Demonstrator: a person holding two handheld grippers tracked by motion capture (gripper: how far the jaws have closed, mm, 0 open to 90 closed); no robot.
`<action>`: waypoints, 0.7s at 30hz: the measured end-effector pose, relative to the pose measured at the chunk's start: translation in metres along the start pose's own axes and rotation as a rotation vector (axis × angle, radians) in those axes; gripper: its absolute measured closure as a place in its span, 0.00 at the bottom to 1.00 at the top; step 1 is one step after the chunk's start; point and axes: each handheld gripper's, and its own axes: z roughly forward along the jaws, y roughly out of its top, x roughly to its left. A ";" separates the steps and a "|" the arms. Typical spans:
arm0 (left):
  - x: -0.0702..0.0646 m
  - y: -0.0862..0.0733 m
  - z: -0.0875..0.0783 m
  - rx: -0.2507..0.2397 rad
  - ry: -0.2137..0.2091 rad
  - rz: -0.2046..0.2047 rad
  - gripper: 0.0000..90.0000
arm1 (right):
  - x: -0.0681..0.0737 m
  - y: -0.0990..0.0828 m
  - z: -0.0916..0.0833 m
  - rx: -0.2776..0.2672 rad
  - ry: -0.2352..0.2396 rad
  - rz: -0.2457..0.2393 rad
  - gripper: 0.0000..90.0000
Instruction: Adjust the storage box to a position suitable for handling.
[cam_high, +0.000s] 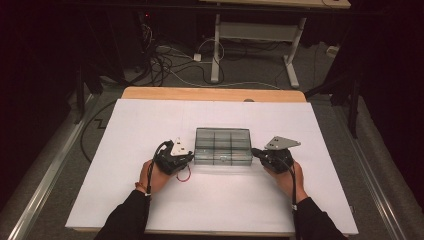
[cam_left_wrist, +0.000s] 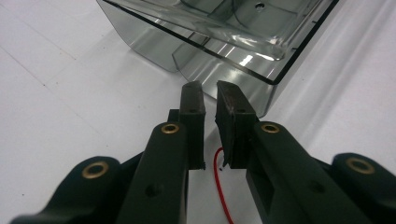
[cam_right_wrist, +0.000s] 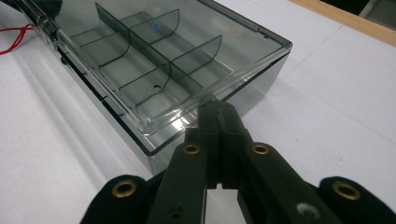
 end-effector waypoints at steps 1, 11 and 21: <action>0.000 0.000 0.000 0.000 -0.002 0.000 0.88 | 0.000 0.000 0.000 0.000 0.001 -0.002 1.00; 0.000 -0.001 0.001 0.000 -0.006 -0.001 0.88 | -0.001 -0.004 -0.002 0.014 0.020 0.005 1.00; 0.000 -0.002 0.000 0.000 -0.007 -0.001 0.88 | 0.000 -0.006 -0.003 0.015 0.027 -0.002 1.00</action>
